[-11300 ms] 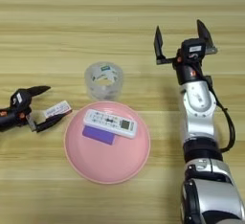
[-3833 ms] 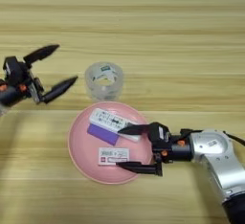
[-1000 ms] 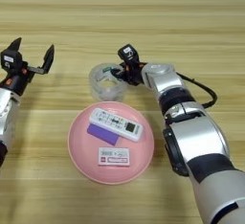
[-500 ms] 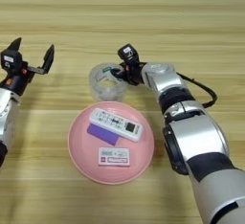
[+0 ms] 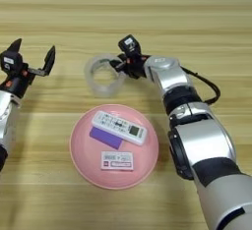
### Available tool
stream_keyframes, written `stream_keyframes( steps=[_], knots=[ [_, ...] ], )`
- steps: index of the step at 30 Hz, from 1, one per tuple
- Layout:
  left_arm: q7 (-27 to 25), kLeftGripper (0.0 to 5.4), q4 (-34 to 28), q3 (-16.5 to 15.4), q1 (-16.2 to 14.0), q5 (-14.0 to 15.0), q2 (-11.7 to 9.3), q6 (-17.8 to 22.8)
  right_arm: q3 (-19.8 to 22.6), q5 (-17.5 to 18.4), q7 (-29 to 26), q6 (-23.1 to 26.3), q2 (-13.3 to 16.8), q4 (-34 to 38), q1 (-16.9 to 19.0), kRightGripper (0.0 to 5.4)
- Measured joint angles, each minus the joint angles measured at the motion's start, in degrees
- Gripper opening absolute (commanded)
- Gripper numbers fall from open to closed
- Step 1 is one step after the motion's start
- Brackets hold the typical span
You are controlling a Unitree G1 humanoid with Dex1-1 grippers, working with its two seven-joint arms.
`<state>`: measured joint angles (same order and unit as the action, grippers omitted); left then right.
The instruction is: Move the objects on the table
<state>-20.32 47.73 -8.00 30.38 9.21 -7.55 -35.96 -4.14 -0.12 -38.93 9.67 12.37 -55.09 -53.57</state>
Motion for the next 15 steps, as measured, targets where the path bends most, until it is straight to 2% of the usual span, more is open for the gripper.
stream_keyframes(
  steps=[6, 11, 15],
  knots=[
    [0.0, 5.40, -1.0, -0.8, 0.0, 0.2, -0.1, -0.5, -0.5, 0.5, -1.5, 2.4, -2.0, 7.5, 2.4, 1.16],
    [0.8, 5.40, -1.0, -2.0, 0.0, 0.2, -0.8, -0.6, -3.4, 0.7, -4.0, 5.7, -4.1, 15.9, 6.3, 1.16],
    [2.2, 5.40, -0.8, -3.2, 0.5, 0.2, -2.3, -0.6, -6.2, 0.7, -5.8, 8.7, -4.6, 22.6, 9.9, 1.15]
  ],
)
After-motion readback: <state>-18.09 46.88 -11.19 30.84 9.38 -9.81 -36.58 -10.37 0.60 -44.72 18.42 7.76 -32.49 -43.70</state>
